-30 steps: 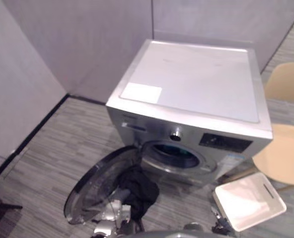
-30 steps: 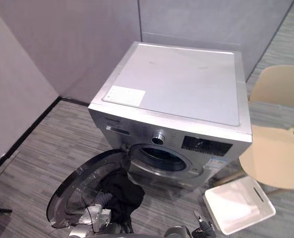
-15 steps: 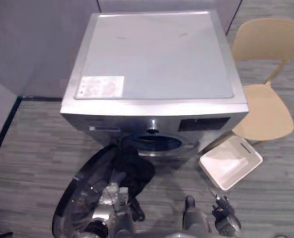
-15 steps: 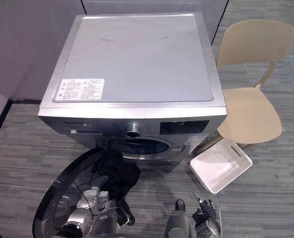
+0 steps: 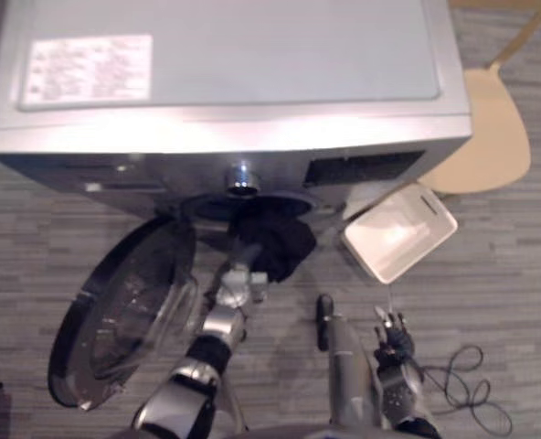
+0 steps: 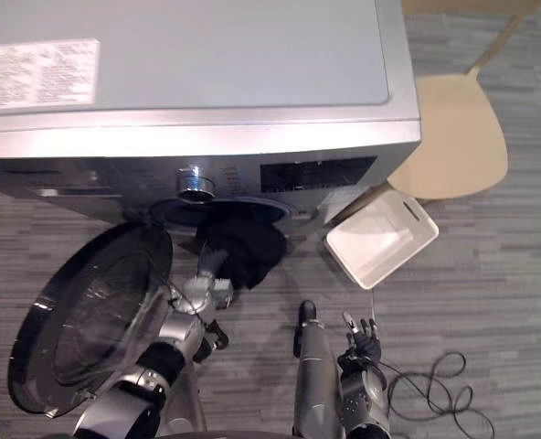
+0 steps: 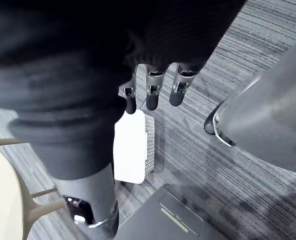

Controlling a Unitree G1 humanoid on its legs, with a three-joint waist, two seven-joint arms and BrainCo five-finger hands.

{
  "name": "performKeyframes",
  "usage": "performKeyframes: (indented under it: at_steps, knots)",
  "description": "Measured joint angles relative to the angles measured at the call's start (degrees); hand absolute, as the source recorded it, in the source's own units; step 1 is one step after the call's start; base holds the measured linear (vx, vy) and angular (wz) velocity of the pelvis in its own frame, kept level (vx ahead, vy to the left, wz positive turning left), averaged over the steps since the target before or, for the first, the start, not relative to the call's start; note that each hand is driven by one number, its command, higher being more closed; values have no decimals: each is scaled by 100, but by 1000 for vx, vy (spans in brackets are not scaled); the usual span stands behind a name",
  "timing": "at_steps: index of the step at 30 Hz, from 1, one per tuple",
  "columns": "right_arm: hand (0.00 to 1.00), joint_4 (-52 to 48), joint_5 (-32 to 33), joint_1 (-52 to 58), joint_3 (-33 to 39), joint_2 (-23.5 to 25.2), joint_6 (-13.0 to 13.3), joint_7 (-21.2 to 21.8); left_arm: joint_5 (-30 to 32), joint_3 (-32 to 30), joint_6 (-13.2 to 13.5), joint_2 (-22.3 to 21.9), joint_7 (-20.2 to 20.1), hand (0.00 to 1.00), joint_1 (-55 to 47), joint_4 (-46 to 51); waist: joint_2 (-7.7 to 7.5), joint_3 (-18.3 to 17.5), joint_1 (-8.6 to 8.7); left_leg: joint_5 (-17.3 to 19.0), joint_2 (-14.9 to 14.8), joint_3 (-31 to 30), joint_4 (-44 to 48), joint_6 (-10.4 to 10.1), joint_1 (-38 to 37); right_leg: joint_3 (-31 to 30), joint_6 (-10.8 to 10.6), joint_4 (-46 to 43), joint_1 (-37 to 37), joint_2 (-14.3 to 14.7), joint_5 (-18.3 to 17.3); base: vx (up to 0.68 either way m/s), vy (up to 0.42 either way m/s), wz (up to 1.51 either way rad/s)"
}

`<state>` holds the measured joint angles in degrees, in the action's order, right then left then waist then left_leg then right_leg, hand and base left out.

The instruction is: Pick up the laundry basket with both hands and put the clothes into the washing machine.

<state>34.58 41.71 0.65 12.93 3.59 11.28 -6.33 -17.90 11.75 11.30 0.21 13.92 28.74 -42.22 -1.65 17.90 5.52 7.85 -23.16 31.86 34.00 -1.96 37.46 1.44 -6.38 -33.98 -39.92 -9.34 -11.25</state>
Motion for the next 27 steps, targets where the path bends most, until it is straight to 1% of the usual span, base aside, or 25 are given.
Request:
performKeyframes:
  at_steps: [2, 3, 4, 5, 6, 7, 8, 10, 11, 12, 14, 15, 17, 18, 19, 21, 22, 23, 25, 26, 27]
  knots:
    - [0, -352, 122, -15, -7, 48, 144, -16, -200, -298, -25, -1, 130, 100, 677, -123, -51, 182, 44, 58, -174, 32, 281, 78, 340, -79, 7, -220, -395, 83, 6, 45, -20, -35]
    - [0, -399, 155, -16, -6, 37, 170, -24, -259, -366, -24, 10, 153, 100, 846, -141, -62, 195, 46, 69, -215, 25, 349, 95, 456, -108, 11, -284, -511, 117, 8, 40, -4, -31]
    - [0, -487, 170, -27, -1, 19, 228, -58, -418, -521, -24, 132, 207, 100, 1250, -225, -98, 238, 58, 94, -288, 28, 497, 112, 668, -126, 12, -407, -754, 142, 8, 23, -1, -25]
    - [0, -624, 171, -30, -1, 9, 257, -110, -541, -652, -27, 268, 282, 100, 1758, -334, -133, 356, 79, 109, -355, 21, 619, 119, 847, -133, 12, -506, -940, 163, 8, 20, -3, -21]
    - [0, -690, 172, -30, 0, 12, 278, -114, -620, -773, -28, 351, 289, 100, 1979, -335, -139, 398, 107, 120, -405, 18, 678, 135, 955, -140, 12, -538, -1027, 188, 8, -8, 3, -20]
    - [0, -760, 174, -30, 0, 22, 339, -115, -692, -973, -27, 586, 348, 100, 2376, -338, -155, 417, 177, 166, -490, -12, 809, 161, 1212, -153, 12, -613, -1259, 240, 8, -8, 10, -26]
    - [0, -846, 223, -28, 18, 24, 383, -117, -702, -1063, -26, 819, 402, 100, 2805, -387, -198, 504, 203, 194, -551, -19, 908, 162, 1371, -166, 15, -680, -1431, 278, 9, -8, 14, -27]
    - [0, -867, 290, -27, 57, 23, 421, -114, -740, -1222, -77, 1217, 410, 100, 3414, -565, -212, 572, 224, 240, -667, -32, 1058, 170, 1635, -175, 58, -707, -1669, 342, 37, -10, 22, -26]
    - [0, -867, 314, -25, 60, 29, 425, -115, -748, -1255, -119, 1337, 426, 100, 3577, -567, -210, 574, 241, 241, -684, -36, 1085, 174, 1724, -177, 73, -714, -1748, 354, 47, -2, 40, -22]
    - [0, -853, 347, -23, 74, 49, 452, -115, -748, -1256, -165, 1578, 464, 100, 3931, -567, -212, 575, 276, 248, -694, -46, 1130, 185, 1899, -177, 78, -743, -1911, 355, 51, 14, 49, -16]
    - [0, -849, 433, -23, 74, 60, 464, -94, -747, -1218, -138, 1914, 516, 100, 4404, -566, -210, 578, 276, 309, -814, -60, 1303, 243, 2183, -184, 90, -788, -2154, 421, 64, 38, 73, -24]
    - [0, -850, 508, -23, 75, 60, 482, -93, -752, -1215, -99, 1965, 521, 100, 4528, -563, -207, 598, 268, 323, -862, -66, 1372, 253, 2280, -196, 99, -796, -2221, 439, 75, 44, 81, -20]
    - [0, -870, 626, -22, 78, 64, 526, -62, -885, -1200, -113, 2067, 557, 100, 4858, -563, -222, 733, 244, 325, -898, -54, 1446, 256, 2362, -200, 99, -814, -2289, 448, 83, 35, 88, -10]
    - [0, -884, 734, -13, 80, 63, 555, -5, -959, -1198, -113, 2216, 631, 100, 5086, -563, -225, 764, 244, 324, -910, -48, 1451, 256, 2456, -192, 101, -804, -2389, 461, 111, 28, 89, -16]
    - [0, -901, 827, -9, 84, 61, 589, 40, -1079, -1202, -46, 2339, 694, 100, 5278, -524, -222, 808, 223, 325, -945, -24, 1456, 257, 2526, -198, 113, -803, -2478, 485, 136, 19, 66, -21]
    - [0, -898, 883, 19, 137, 61, 593, 54, -1154, -1126, -86, 2361, 751, 100, 5460, -483, -226, 829, 113, 324, -994, -9, 1482, 259, 2620, -218, 135, -826, -2608, 533, 170, 14, 45, -17]
    - [0, -897, 955, 28, 211, 61, 593, 84, -1174, -1081, -96, 2402, 767, 100, 5557, -483, -222, 837, 95, 319, -999, -10, 1495, 261, 2681, -223, 137, -900, -2703, 533, 170, 4, 50, -7]
    - [0, -915, 1041, 62, 299, 45, 604, 152, -1168, -849, -104, 2575, 859, 100, 5674, -481, -221, 838, 102, 321, -1007, -3, 1510, 256, 2781, -242, 156, -941, -2830, 533, 182, -4, 46, 1]
    - [0, -926, 1072, 107, 356, 27, 620, 161, -1146, -651, -121, 2717, 907, 100, 5878, -462, -225, 863, 109, 331, -1008, -1, 1512, 226, 2893, -238, 190, -970, -2957, 526, 204, -19, 32, 2]
    - [0, -930, 1084, 115, 430, 39, 621, 165, -1015, -544, -133, 2777, 987, 100, 6009, -424, -221, 923, 108, 323, -1009, 0, 1515, 222, 2937, -230, 202, -986, -2996, 518, 219, -24, 38, 4]
    - [0, -931, 1144, 123, 487, 37, 620, 162, -802, -357, -153, 2917, 1072, 0, 6096, -327, -219, 947, 114, 310, -1030, 25, 1525, 233, 3008, -226, 214, -985, -3074, 515, 259, -17, 33, 3]
